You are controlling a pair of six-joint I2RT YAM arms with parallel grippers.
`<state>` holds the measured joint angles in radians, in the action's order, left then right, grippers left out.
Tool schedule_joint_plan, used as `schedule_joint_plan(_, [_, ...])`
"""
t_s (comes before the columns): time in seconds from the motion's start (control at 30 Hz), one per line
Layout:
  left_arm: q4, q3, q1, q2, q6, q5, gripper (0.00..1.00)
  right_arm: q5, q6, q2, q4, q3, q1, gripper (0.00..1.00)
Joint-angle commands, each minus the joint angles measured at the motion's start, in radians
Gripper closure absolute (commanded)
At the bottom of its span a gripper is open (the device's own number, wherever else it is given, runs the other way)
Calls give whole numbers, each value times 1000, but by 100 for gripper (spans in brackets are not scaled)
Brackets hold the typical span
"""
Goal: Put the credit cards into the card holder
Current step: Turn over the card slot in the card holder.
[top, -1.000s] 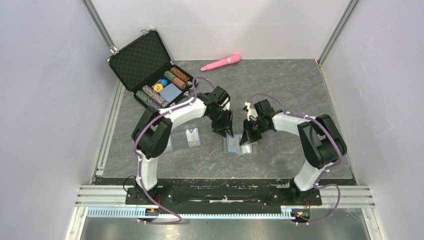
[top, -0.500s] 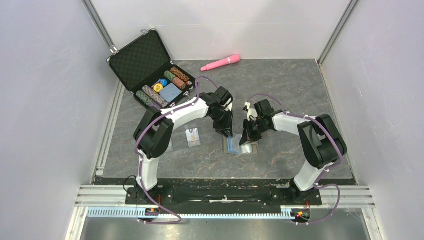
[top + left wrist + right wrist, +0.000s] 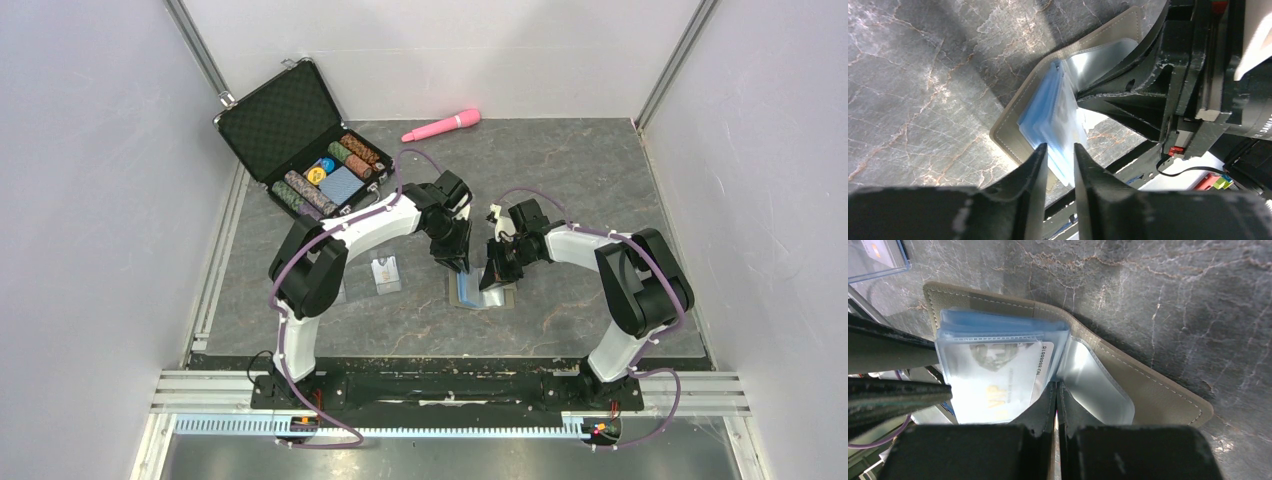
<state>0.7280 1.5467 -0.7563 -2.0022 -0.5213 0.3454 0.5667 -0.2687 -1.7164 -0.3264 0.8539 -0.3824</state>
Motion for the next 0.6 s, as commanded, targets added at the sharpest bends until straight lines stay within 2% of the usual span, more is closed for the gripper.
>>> schedule_joint_plan(0.0, [21,50,-14,-12,60,-14,65,-47,21,-19,-3,-29,-14,100])
schedule_joint_plan(0.17, [53,79,-32,-19,82,-50,63,-47,21,-18,-3,-30,-14,100])
schedule_joint_plan(0.4, [74,110,-55,-51,101,-49,78,-45,21,-15,-3,-29,-14,100])
schedule_joint_plan(0.57, [71,127,-61,-73,100,-19,78,-39,23,-10,-2,-27,-15,100])
